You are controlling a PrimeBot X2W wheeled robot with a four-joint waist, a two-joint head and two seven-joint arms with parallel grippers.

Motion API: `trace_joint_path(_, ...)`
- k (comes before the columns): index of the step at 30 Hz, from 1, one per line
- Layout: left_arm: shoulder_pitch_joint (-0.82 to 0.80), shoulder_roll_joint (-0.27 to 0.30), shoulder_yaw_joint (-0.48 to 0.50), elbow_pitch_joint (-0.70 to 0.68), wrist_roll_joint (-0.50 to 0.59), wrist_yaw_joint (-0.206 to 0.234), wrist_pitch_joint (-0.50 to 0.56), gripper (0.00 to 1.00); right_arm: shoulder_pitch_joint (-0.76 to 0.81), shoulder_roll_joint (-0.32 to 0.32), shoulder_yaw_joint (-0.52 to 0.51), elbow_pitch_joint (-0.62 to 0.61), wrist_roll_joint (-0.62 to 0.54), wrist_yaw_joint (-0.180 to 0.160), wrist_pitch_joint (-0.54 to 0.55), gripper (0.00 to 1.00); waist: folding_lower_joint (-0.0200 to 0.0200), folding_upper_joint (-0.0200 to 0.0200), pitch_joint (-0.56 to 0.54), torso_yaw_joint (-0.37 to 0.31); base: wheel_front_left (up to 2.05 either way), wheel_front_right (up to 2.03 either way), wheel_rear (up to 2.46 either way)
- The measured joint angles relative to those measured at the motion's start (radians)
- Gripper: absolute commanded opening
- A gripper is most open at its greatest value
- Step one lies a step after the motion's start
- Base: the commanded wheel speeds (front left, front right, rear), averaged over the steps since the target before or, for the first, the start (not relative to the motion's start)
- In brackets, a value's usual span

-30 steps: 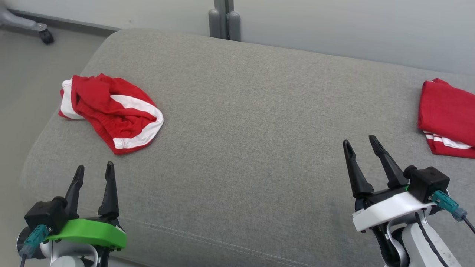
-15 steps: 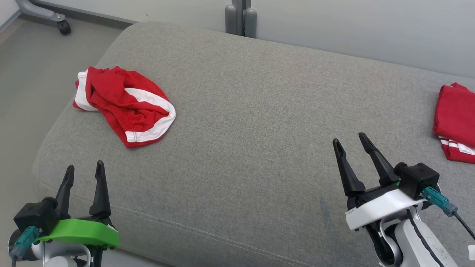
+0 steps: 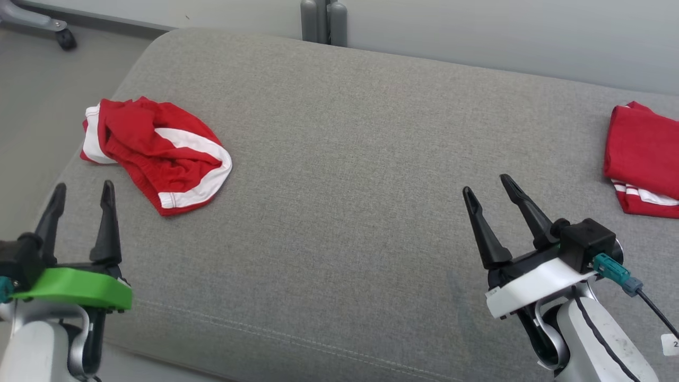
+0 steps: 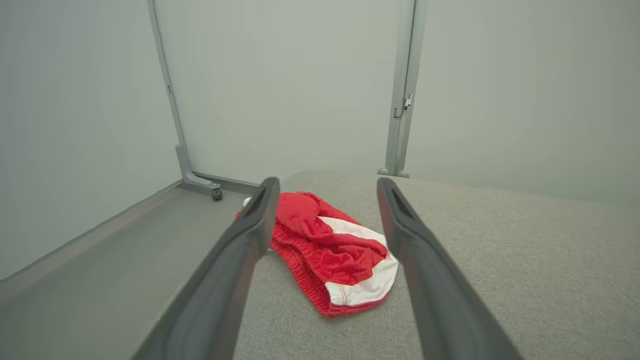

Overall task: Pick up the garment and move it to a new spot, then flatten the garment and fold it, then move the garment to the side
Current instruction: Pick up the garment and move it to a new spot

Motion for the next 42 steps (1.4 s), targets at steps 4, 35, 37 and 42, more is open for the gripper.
trace_joint_path(4,-0.072,0.045,0.007,0.025,-0.005,0.0,0.033,1.0,-0.016,-0.005,0.019,0.0,-0.007,0.005,0.0,1.0,0.0,0.0,0.011,-0.024,0.0,0.0,0.0)
trace_joint_path(35,-0.342,0.202,0.141,0.45,-0.376,0.0,0.361,1.0,-0.114,-0.003,0.046,-0.034,-0.044,0.005,0.001,1.0,0.0,0.0,0.216,-0.316,0.0,0.0,0.0)
trace_joint_path(37,-0.344,0.204,0.125,0.47,-0.376,0.0,0.375,1.0,-0.117,-0.002,0.044,-0.034,-0.044,0.004,0.001,1.0,0.0,0.0,0.231,-0.327,0.0,0.0,0.0)
trace_joint_path(42,-0.351,0.202,0.095,0.526,-0.379,0.0,0.401,1.0,-0.126,0.0,0.039,-0.03,-0.044,-0.002,0.001,1.0,0.0,0.0,0.257,-0.344,0.0,0.0,0.0)
